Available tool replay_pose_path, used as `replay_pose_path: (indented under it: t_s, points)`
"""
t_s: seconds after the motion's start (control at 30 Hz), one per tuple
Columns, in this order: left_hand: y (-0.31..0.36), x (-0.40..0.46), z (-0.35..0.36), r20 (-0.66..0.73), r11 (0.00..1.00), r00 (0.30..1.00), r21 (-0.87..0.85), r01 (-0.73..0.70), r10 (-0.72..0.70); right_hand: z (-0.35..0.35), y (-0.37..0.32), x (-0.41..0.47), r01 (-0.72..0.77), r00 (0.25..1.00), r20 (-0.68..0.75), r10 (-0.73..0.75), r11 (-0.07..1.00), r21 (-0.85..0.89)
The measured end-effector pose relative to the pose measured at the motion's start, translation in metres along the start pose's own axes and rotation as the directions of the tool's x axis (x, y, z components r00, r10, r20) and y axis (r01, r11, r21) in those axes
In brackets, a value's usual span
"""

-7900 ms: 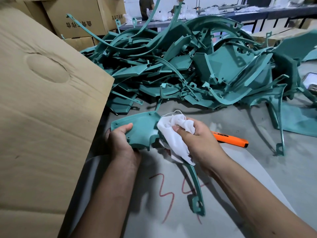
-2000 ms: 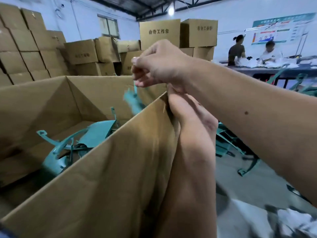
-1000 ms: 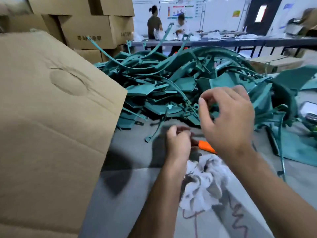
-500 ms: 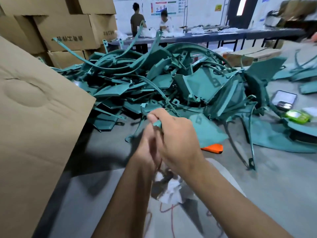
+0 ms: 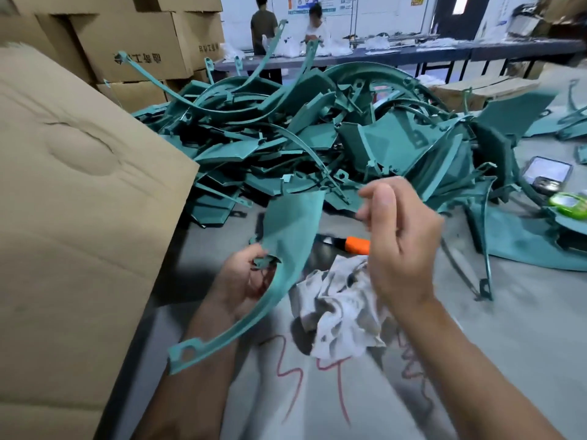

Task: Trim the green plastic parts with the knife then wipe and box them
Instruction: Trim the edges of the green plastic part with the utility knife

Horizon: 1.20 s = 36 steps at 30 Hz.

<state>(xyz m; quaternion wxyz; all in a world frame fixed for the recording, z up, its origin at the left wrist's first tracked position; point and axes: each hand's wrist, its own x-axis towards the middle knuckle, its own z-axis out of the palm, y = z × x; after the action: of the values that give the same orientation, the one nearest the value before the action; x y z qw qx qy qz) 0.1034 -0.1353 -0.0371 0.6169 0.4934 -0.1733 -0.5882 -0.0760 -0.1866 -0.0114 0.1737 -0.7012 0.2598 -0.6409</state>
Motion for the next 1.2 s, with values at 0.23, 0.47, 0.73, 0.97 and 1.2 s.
replay_pose_path:
  t_s: [0.23, 0.47, 0.73, 0.97, 1.2]
  points:
    - [0.002, 0.007, -0.015, -0.031, 0.993, 0.993, 0.028, -0.117, 0.118, -0.024, 0.081, -0.006, -0.090, 0.672, 0.398, 0.624, 0.603, -0.793]
    - [0.009, 0.004, -0.034, 0.078, 0.990, 0.997, 0.143, 0.003, -0.014, -0.029, 0.081, -0.007, -0.222, 0.915, 0.125, 0.383, 0.738, -0.637]
    - [0.002, 0.014, -0.027, 0.024, 0.997, 0.997, -0.029, -0.075, 0.076, -0.010, 0.022, -0.014, 0.178, 0.899, 0.416, -0.137, 0.982, -0.060]
    - [-0.006, 0.012, -0.011, -0.005, 0.987, 0.990, 0.082, -0.139, 0.140, 0.007, 0.012, -0.029, 0.049, 0.903, 0.425, -0.066, 0.997, 0.051]
    - [-0.004, 0.020, -0.015, -0.002, 0.936, 0.950, 0.174, -0.307, 0.312, -0.014, 0.018, -0.015, -0.549, 0.825, 0.213, 0.524, 0.650, 0.526]
